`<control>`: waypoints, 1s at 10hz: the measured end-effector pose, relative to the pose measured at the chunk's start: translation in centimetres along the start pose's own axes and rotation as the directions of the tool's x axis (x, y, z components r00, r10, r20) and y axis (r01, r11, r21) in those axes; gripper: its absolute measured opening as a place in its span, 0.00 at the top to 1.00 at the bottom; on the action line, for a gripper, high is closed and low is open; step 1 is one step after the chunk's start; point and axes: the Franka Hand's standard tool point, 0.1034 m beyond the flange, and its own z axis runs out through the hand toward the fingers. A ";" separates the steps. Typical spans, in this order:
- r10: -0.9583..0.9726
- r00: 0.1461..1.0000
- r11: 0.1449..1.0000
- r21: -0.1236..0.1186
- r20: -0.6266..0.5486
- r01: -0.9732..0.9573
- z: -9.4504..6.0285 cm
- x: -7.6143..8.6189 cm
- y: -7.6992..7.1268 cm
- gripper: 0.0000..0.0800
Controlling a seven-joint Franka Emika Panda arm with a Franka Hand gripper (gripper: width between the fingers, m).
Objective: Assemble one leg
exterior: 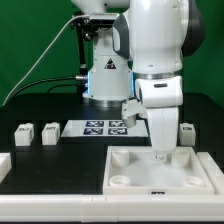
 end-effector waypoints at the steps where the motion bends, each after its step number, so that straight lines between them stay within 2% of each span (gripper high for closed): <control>1: 0.001 1.000 1.000 -0.001 0.000 -0.001 0.0 0.0 0.0 0.24; 4: 0.017 1.000 1.000 -0.005 0.000 -0.017 -0.2 0.0 0.2 0.20; 6: 0.057 0.998 0.998 -0.017 0.001 -0.057 -1.0 0.1 0.3 0.19; 9: 0.193 0.981 0.979 -0.067 0.005 -0.192 -5.0 0.3 -0.9 0.19; 10: 0.227 0.974 0.971 -0.081 -0.002 -0.226 -5.4 0.4 -1.2 0.19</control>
Offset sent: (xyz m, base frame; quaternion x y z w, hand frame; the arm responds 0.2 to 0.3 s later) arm 0.0027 -0.0022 0.0087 -0.0118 -0.0129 0.0144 0.9997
